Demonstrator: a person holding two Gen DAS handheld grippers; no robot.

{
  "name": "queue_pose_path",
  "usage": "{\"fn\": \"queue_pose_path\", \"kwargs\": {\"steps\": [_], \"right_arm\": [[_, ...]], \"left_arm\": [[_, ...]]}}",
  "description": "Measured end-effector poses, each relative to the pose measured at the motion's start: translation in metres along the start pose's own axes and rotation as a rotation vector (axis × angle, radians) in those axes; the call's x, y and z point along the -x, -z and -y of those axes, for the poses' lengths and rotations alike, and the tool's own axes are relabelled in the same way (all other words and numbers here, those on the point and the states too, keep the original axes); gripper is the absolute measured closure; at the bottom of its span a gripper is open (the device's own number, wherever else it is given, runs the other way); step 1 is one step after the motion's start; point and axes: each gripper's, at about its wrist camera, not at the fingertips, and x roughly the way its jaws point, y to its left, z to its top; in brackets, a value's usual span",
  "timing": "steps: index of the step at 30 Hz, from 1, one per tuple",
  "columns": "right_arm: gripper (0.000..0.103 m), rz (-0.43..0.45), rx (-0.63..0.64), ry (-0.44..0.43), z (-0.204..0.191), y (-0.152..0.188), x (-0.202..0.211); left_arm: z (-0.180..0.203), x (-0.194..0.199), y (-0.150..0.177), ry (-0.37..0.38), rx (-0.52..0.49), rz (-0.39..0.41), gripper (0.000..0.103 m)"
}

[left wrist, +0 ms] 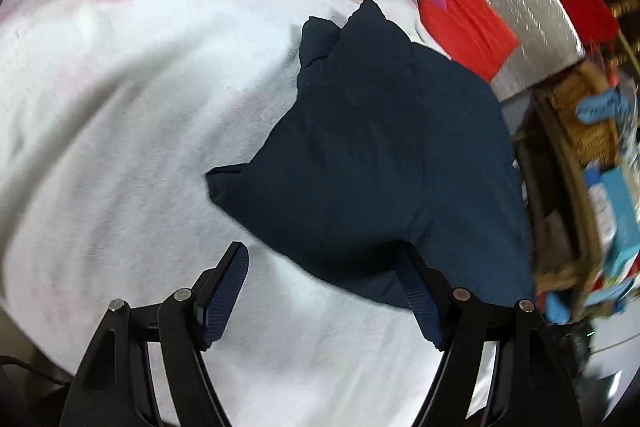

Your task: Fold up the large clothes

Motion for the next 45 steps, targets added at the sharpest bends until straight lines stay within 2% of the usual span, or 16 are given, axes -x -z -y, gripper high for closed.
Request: {"fn": "queue_pose_path", "kwargs": {"steps": [2,5,6,8,9,11,14,16,19,21,24,26,29,33,39,45], "right_arm": [[0.021,0.029,-0.034,-0.014,0.003,-0.002,-0.006],[0.024,0.086,-0.034,-0.004,0.002,-0.006,-0.01],[0.037,0.109,-0.027,0.005,0.001,-0.006,-0.01],[0.053,0.157,0.007,0.026,-0.006,-0.006,-0.005],[0.058,0.19,0.033,0.021,-0.011,-0.004,0.002],[0.06,0.229,0.09,0.03,-0.022,-0.002,0.009],[0.06,0.186,0.131,0.123,-0.024,-0.002,-0.003],[0.06,0.156,0.094,0.11,-0.015,-0.003,-0.004],[0.054,0.142,0.083,0.087,-0.013,-0.001,0.006],[0.04,0.14,0.103,0.099,-0.016,0.008,0.015],[0.033,0.191,0.194,0.131,-0.029,0.028,0.036],[0.03,0.237,0.266,0.158,-0.039,0.046,0.052],[0.03,0.28,0.377,0.213,-0.068,0.066,0.064],[0.03,0.367,0.516,0.276,-0.104,0.092,0.097],[0.027,0.51,0.633,0.341,-0.148,0.129,0.158],[0.026,0.576,0.705,0.365,-0.18,0.171,0.205]], "left_arm": [[0.002,-0.003,-0.002,0.026,0.007,0.019,0.027],[0.009,-0.006,-0.009,0.023,-0.012,0.069,0.029],[0.012,-0.006,-0.01,0.024,-0.018,0.084,0.035],[0.017,-0.004,-0.009,0.017,-0.038,0.108,0.043],[0.02,-0.003,-0.01,0.013,-0.056,0.124,0.047],[0.024,-0.007,-0.012,-0.007,-0.093,0.138,0.047],[0.024,-0.024,-0.011,-0.063,-0.109,0.093,0.044],[0.029,-0.023,-0.007,-0.1,-0.129,0.103,0.042],[0.05,-0.016,0.0,-0.211,-0.232,0.136,0.038],[0.067,-0.003,0.011,-0.298,-0.323,0.185,0.037],[0.084,0.021,0.029,-0.37,-0.399,0.252,0.027],[0.098,0.043,0.043,-0.388,-0.456,0.317,0.026],[0.12,0.079,0.057,-0.441,-0.527,0.405,0.018],[0.147,0.138,0.079,-0.414,-0.579,0.521,0.015],[0.167,0.21,0.112,-0.397,-0.593,0.66,0.007],[0.177,0.258,0.131,-0.36,-0.597,0.695,0.006]]}}
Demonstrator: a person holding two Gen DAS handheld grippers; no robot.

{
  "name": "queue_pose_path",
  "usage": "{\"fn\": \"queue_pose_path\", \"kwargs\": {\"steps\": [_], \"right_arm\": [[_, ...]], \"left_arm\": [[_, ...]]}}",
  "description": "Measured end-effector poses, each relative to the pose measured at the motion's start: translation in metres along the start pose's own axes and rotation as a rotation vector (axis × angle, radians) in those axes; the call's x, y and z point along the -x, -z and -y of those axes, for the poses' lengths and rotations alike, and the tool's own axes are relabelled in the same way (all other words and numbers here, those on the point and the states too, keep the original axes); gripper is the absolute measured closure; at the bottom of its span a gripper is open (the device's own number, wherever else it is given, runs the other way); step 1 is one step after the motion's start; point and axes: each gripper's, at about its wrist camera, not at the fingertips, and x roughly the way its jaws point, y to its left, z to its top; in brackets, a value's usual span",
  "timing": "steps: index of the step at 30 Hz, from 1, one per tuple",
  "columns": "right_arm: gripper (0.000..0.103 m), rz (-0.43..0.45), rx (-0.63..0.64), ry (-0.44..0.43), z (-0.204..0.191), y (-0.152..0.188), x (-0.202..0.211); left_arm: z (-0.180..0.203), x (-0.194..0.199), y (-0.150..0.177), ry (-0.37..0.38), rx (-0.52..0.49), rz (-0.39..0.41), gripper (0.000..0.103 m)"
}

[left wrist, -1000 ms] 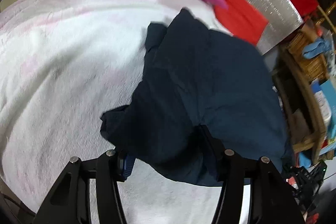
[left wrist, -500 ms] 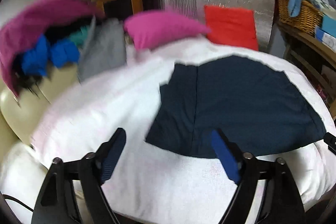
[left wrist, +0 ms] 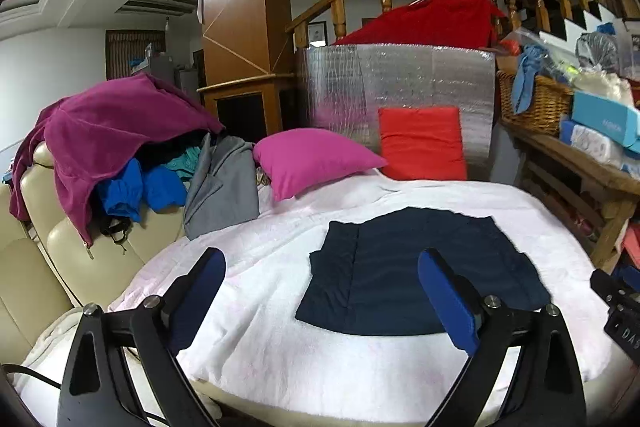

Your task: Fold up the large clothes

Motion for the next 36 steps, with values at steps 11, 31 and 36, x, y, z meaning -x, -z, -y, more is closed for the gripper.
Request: {"fn": "queue_pose_path", "kwargs": {"steps": [11,31,36], "right_arm": [[0.024,0.039,0.026,-0.004,-0.016,-0.012,0.064],[0.024,0.001,0.041,0.024,-0.019,-0.004,0.079],[0.024,0.008,0.028,0.026,-0.017,-0.006,0.082]], "left_arm": [[-0.005,0.063,-0.015,-0.055,-0.022,0.068,0.005],[-0.002,0.093,-0.019,-0.042,-0.045,0.099,0.002],[-0.003,0.093,-0.019,-0.04,-0.047,0.098,0.002]]}}
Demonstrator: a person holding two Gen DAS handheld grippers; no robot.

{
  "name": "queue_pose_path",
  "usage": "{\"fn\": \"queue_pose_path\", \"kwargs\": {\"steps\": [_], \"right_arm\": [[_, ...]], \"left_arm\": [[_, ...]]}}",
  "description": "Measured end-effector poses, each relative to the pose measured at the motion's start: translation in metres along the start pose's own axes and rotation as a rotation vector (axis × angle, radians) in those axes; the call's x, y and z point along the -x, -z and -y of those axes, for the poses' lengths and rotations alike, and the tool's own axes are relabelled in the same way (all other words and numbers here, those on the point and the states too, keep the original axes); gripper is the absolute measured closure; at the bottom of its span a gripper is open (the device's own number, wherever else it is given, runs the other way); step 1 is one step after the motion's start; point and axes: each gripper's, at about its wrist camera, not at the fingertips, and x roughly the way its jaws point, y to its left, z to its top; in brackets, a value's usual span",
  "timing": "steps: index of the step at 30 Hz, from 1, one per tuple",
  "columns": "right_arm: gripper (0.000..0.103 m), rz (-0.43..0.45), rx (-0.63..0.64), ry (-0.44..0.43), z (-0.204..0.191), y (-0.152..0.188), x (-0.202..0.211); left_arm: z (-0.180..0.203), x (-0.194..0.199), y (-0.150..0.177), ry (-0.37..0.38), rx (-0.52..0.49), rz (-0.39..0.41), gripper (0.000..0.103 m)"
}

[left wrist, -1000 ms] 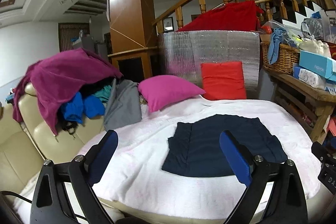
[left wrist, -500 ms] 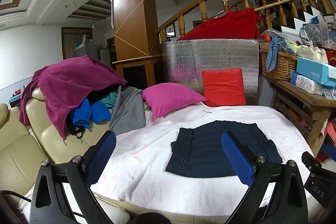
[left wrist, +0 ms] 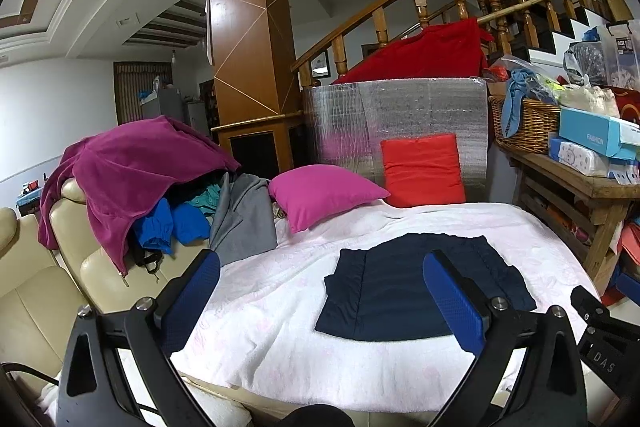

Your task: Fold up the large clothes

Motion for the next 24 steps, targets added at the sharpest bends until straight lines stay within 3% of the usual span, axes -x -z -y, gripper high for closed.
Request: {"fn": "queue_pose_path", "kwargs": {"steps": [24], "right_arm": [[0.023,0.02,-0.022,-0.013,-0.0044,-0.0033,0.0058]], "left_arm": [[-0.0076,0.0014,0.0038,-0.003,0.007,0.005,0.001]]}}
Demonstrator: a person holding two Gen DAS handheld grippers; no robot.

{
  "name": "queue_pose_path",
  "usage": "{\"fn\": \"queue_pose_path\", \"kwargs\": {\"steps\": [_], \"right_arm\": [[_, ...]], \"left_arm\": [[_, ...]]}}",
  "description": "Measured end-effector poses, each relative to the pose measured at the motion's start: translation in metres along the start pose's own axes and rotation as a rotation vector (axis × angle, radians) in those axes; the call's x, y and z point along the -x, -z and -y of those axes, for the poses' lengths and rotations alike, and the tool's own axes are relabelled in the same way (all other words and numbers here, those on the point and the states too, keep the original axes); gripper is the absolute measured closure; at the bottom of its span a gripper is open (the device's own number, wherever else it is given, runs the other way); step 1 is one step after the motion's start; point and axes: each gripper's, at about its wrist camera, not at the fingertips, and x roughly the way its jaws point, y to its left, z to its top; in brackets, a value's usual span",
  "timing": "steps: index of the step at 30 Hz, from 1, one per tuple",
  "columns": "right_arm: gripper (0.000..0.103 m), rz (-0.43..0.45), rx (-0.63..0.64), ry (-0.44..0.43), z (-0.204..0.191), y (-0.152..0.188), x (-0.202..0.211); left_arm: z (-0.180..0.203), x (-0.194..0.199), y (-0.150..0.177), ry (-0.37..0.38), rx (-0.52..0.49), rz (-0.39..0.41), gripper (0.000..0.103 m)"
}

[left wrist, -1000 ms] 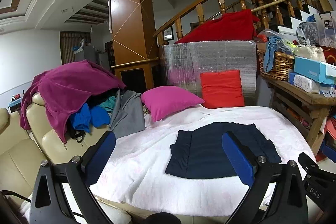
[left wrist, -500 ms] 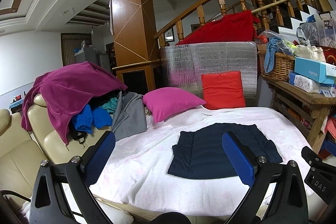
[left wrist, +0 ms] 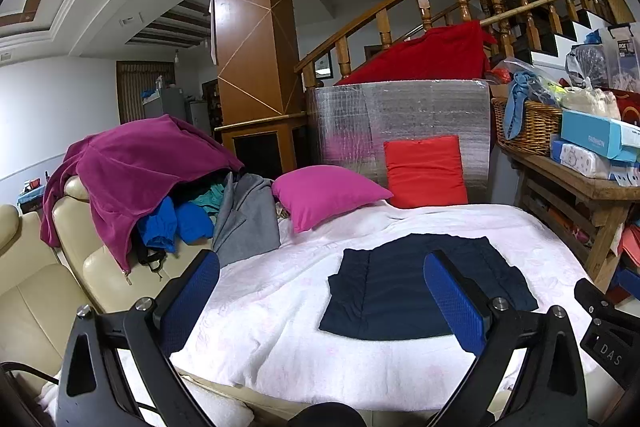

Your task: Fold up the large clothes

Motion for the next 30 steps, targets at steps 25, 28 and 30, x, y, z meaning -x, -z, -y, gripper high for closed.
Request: {"fn": "queue_pose_path", "kwargs": {"steps": [25,28,30], "right_arm": [[0.023,0.03,-0.015,0.005,0.0,-0.003,0.015],[0.023,0.023,-0.006,0.008,-0.001,-0.002,0.015],[0.023,0.023,-0.007,0.01,-0.001,0.0,0.014]], "left_arm": [[-0.002,0.007,-0.008,0.012,0.021,0.016,0.001],[-0.001,0.005,-0.005,0.014,0.018,0.006,0.001],[-0.001,0.005,-0.004,0.019,0.022,0.002,0.001]]}}
